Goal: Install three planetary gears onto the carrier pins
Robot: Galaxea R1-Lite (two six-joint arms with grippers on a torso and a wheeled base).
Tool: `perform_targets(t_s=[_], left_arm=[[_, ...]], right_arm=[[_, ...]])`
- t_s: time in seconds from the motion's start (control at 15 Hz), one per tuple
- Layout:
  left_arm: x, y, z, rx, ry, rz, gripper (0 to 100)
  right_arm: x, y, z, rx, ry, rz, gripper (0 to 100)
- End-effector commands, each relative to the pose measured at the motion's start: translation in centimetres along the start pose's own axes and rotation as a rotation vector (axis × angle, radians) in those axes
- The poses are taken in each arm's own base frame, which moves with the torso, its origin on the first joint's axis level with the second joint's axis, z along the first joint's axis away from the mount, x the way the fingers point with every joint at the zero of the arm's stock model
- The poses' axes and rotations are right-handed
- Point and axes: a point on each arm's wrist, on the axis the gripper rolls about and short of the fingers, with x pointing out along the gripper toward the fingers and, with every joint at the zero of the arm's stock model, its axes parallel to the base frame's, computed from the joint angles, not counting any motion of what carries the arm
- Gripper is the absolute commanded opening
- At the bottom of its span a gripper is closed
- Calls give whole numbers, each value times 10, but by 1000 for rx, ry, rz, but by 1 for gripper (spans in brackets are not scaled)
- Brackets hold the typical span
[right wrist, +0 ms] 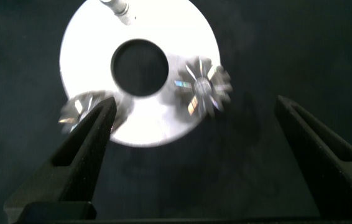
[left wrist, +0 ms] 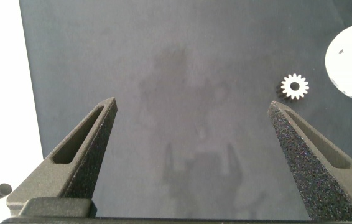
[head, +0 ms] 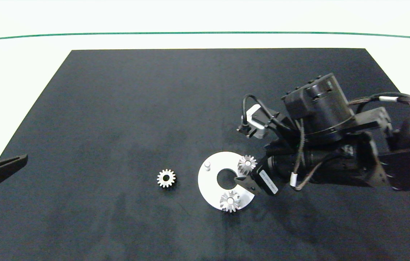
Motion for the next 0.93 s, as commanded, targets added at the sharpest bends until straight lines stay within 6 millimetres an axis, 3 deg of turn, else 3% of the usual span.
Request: perform_targets(t_s=[0.07,0.2,0.33,0.53,0.67,0.8,0.93], left_arm=[[6,-1,-3,3,38,-10,100],[13,-3,-7,5,70,-23,100],[29,-6,-17,12,144,-47,100],[54,-17,-28,37,216,-119,100],[60,-26,-38,62,217,-166,100],[69,-35,-41,85,238,-198,100],[82,-42,-44,99,278,-222,100]], right_arm=[[-113,-17,-59,86,-142,-52,100],[-159,-24,-109,141,-171,-120,100],[-179,-24,-147,182,-165,-182,100],[-182,-22,-155,111,-165,-183,100],[-166,-15,-170,122,-107,-158,100],[-160,-9,-187,113,-79,-154,100],[-157,-7,-192,105,-77,-118,100]])
